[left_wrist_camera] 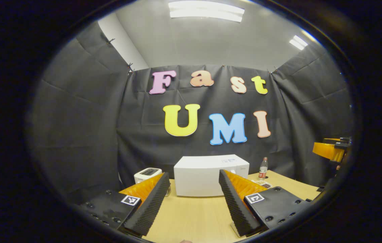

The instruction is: Open the microwave oven with the left hand, put the food in, and close the microwave oven.

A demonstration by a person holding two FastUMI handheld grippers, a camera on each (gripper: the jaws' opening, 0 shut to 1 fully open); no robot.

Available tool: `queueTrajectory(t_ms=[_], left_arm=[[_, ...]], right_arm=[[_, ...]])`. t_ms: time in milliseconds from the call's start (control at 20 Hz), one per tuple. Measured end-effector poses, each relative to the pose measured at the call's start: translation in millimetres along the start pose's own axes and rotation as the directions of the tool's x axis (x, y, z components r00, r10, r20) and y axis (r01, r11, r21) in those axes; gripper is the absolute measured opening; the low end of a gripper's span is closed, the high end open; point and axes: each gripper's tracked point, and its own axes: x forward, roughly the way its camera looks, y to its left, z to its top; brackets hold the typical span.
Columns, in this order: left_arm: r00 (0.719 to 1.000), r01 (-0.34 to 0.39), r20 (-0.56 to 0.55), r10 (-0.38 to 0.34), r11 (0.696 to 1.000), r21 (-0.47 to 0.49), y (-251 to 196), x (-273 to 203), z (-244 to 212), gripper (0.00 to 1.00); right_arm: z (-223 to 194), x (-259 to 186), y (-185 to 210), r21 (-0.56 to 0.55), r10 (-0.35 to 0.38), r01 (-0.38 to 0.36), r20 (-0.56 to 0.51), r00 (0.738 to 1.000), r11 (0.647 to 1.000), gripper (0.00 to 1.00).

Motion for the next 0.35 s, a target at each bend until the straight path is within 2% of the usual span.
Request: queueTrajectory(t_ms=[50,350], left_arm=[[1.000,-0.001,0.004,0.001,1.000,0.002,1.1,-0.1,2.2,1.00],[1.000,-0.017,0.013,0.017,1.000,-0.005,13.1,-0.5,4.5,1.00]], right_arm=[[0.7,-0.9,1.1,0.003,0.000,0.000,0.003,1.000,1.000,0.98],[6.2,-0.5,7.8,-0.004,0.010,-0.010,0.022,1.000,1.000,0.98]])
